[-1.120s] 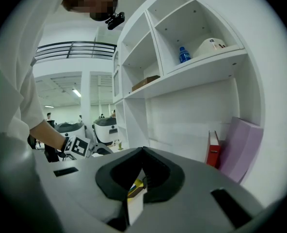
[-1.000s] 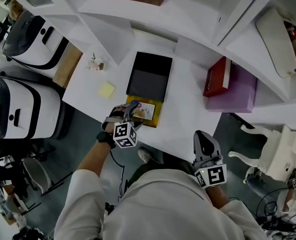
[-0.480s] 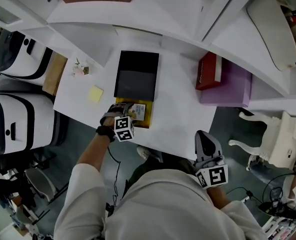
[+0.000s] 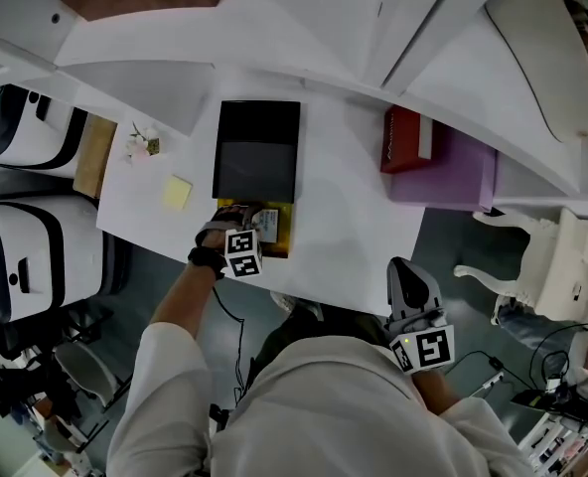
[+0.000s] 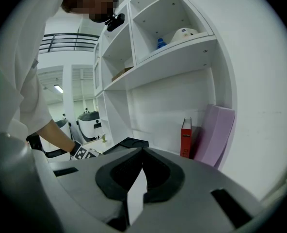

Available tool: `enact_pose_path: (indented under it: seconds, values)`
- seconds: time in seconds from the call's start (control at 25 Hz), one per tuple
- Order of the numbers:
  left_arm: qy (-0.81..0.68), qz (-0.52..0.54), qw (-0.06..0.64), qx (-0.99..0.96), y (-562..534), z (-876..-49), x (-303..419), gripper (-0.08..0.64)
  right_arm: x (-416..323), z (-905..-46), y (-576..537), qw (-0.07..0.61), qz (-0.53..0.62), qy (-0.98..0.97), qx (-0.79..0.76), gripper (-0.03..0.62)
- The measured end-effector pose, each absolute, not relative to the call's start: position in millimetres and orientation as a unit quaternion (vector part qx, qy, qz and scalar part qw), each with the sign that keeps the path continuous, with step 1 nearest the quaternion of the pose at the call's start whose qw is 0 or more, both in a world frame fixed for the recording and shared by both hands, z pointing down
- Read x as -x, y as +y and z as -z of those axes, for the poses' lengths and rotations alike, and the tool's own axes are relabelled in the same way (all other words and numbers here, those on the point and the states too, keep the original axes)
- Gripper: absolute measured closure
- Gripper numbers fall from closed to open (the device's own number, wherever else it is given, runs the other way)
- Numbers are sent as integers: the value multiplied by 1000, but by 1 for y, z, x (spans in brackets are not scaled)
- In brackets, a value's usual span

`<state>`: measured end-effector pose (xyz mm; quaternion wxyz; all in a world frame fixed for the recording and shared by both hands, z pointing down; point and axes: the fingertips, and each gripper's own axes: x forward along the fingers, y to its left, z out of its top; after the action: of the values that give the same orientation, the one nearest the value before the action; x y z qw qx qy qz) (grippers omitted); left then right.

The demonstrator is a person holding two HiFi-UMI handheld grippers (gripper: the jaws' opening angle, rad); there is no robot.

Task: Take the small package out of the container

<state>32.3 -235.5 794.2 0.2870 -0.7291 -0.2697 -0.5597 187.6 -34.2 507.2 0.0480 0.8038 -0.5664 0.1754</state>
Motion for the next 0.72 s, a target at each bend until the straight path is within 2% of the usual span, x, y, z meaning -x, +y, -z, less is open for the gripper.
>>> enact_pose_path:
  seconds: [0.72]
  values:
    - [-291, 575, 246, 724, -235, -805, -29, 146, -197, -517, -43, 49, -187, -568, -800, 568]
